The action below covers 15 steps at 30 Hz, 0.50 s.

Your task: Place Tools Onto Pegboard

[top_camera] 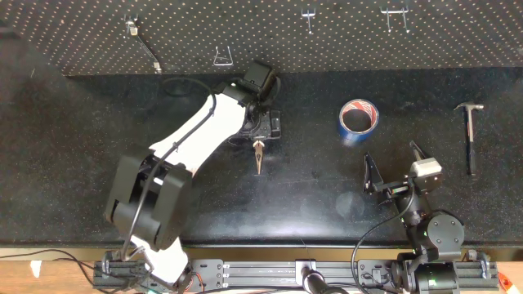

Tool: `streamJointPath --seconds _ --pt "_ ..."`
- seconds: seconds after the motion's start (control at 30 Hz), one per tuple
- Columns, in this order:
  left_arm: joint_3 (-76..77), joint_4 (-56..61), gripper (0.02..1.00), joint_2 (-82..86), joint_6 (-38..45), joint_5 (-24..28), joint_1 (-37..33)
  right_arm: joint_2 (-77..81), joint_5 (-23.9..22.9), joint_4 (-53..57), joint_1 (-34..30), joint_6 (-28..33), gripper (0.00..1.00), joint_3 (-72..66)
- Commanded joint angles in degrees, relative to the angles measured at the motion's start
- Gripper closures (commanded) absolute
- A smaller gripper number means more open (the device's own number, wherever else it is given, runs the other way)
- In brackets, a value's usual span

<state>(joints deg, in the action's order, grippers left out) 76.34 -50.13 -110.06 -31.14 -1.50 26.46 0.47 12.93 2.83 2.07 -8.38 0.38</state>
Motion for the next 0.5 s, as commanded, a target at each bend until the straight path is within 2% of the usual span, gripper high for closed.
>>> streamJointPath --seconds 0.03,0.43,0.5 --pt "2.93 0.94 0.020 -1.88 0.04 -1.09 0.28 -0.42 -0.33 0.35 0.39 -0.81 0.016 -0.15" --pt "3.04 1.36 0.018 -3.28 0.04 -1.07 0.28 -0.42 -0.33 0.35 0.39 -0.81 0.016 -0.15" --pt "3.04 2.40 0.082 -3.58 0.02 -0.28 0.31 -0.42 -0.33 0.35 0.39 -0.81 0.016 -0.15"
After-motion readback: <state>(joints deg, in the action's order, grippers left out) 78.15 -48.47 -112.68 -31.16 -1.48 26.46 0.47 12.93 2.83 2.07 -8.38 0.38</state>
